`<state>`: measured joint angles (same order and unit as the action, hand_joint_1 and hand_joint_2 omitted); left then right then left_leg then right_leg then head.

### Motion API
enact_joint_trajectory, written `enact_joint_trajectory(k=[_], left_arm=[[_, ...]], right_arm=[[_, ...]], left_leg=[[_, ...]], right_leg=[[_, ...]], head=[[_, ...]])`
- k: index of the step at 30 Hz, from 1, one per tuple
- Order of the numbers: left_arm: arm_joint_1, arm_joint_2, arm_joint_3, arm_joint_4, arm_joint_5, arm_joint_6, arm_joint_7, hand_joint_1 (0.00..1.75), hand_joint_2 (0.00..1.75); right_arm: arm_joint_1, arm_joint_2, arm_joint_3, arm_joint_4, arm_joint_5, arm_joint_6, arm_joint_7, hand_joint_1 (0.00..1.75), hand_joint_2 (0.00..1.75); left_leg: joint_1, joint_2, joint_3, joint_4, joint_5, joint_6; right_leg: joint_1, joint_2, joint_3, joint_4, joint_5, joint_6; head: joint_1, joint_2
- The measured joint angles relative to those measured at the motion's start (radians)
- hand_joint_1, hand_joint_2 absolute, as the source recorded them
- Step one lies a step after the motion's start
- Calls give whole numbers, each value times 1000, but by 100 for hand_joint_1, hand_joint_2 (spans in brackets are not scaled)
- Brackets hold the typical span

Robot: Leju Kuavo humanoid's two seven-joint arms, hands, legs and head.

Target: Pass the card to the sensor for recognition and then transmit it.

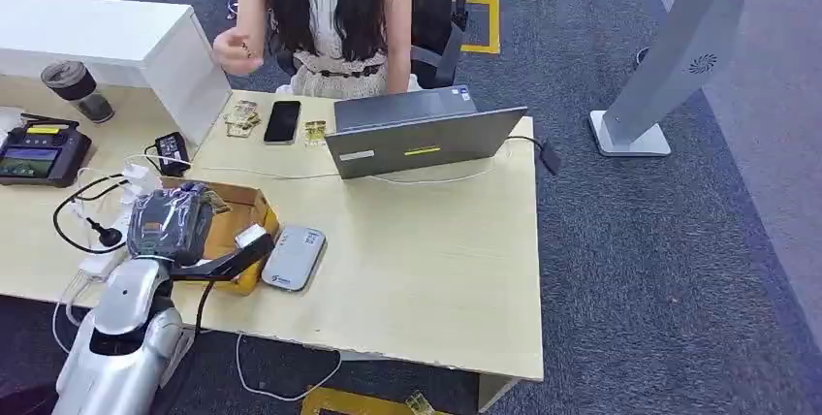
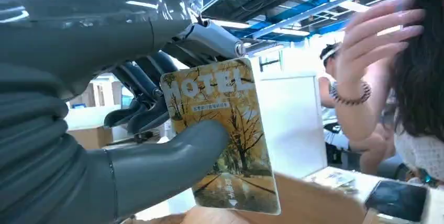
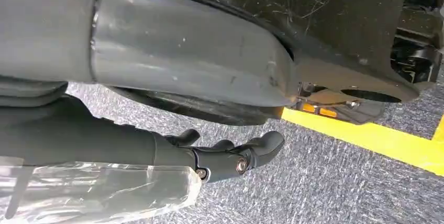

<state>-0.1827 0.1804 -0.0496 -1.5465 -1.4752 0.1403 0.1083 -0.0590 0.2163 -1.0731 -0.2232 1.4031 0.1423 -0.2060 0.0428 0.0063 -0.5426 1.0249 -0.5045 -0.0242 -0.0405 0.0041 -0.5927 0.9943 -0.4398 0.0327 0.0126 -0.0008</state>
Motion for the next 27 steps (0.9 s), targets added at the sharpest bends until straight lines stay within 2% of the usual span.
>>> enact_joint_trajectory(k=[3, 6, 13, 17, 27], left_arm=[[-97, 13, -21, 19, -6, -44, 18, 175, 175], [-235, 19, -44, 102, -26, -75, 32, 175, 175], [-420, 33, -74, 255, -61, -90, 50, 175, 175], [-466, 39, -77, 309, -62, -87, 49, 175, 175], [-490, 43, -85, 350, -62, -86, 49, 175, 175]], right_arm=[[-5, 0, 1, 1, 3, 0, -4, 0, 0], [-11, 0, 1, 3, 3, 0, -11, 0, 0], [-14, 2, 2, 10, 2, 0, 2, 0, 0], [-15, 2, 2, 11, 2, 0, 2, 0, 0], [-15, 5, 2, 11, 3, 0, 12, 0, 0]], left_leg=[[0, -1, -1, 0, 2, 0], [0, 0, -2, 0, 4, -1], [0, 1, -2, 0, 4, -1], [0, 1, -2, 0, 4, -1], [0, 1, -4, 0, 4, 0]], right_leg=[[0, -1, -1, 0, 1, 0], [0, -1, -1, 0, 4, -1], [0, 1, -2, 0, 5, -1], [0, 1, -2, 0, 5, -1], [0, 1, -3, 0, 5, -1]], head=[[-1, 0], [0, 0], [-1, 0], [-1, 0], [0, 0]])
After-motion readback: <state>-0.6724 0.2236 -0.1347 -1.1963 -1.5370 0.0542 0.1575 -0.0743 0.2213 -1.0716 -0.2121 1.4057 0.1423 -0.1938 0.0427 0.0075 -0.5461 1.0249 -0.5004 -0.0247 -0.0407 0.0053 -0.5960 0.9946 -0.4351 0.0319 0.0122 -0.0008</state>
